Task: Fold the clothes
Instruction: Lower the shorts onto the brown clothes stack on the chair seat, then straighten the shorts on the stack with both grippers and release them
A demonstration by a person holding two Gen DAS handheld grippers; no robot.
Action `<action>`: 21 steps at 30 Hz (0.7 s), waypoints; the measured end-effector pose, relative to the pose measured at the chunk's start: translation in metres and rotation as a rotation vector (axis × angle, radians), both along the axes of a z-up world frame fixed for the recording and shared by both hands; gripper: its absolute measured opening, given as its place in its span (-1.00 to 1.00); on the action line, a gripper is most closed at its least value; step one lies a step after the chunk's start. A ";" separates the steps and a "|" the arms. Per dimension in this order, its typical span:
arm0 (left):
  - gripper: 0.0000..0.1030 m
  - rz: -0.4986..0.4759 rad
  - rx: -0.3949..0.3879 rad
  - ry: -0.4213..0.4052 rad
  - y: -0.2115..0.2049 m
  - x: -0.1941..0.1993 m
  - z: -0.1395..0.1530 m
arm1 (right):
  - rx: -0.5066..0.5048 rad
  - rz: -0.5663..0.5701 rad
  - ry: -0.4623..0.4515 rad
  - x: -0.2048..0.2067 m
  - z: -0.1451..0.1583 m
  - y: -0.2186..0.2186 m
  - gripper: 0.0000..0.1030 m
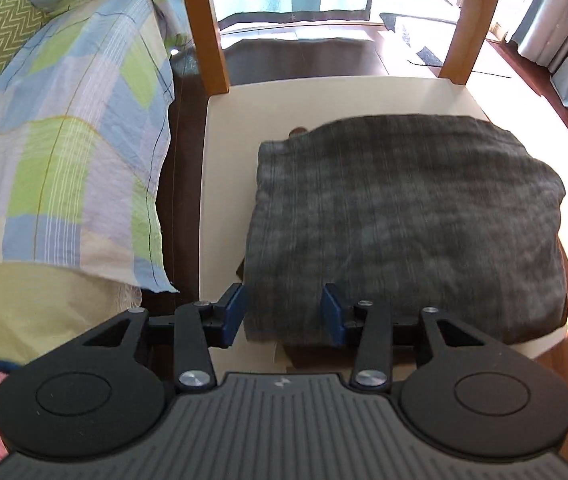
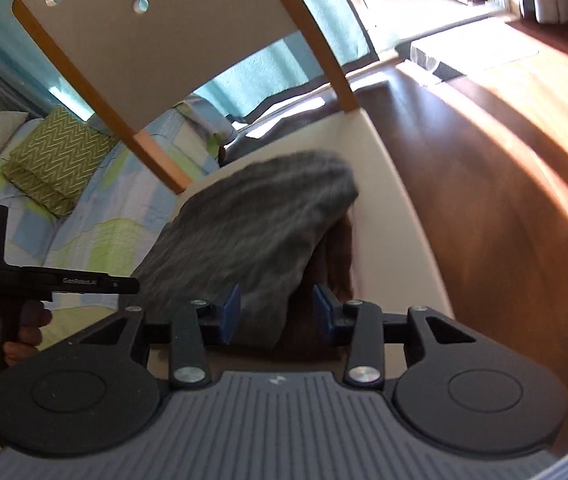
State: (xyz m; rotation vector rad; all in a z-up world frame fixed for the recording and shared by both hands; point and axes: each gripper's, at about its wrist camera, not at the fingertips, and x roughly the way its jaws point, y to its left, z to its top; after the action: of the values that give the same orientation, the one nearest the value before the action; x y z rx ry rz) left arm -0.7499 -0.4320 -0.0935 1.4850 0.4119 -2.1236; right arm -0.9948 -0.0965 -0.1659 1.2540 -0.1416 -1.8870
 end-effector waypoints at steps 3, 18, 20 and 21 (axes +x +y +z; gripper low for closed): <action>-0.04 -0.101 -0.087 -0.044 0.015 0.011 -0.004 | 0.084 0.121 0.122 0.024 -0.009 -0.008 -0.29; -0.02 -0.926 -0.688 -0.146 0.108 0.012 -0.050 | 0.362 0.697 1.106 0.119 -0.003 -0.072 -0.12; -0.02 -0.913 -0.696 -0.102 0.107 0.014 -0.049 | 0.412 0.733 1.204 0.123 -0.017 -0.076 -0.15; -0.02 -0.916 -0.696 -0.094 0.106 0.015 -0.048 | 0.436 0.738 1.245 0.123 -0.023 -0.078 -0.21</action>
State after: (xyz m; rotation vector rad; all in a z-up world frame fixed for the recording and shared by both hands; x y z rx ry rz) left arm -0.7352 -0.3262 -0.1416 1.4350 -1.1431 -2.3943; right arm -0.8716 -0.1741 -0.1887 0.1002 1.2469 -1.7007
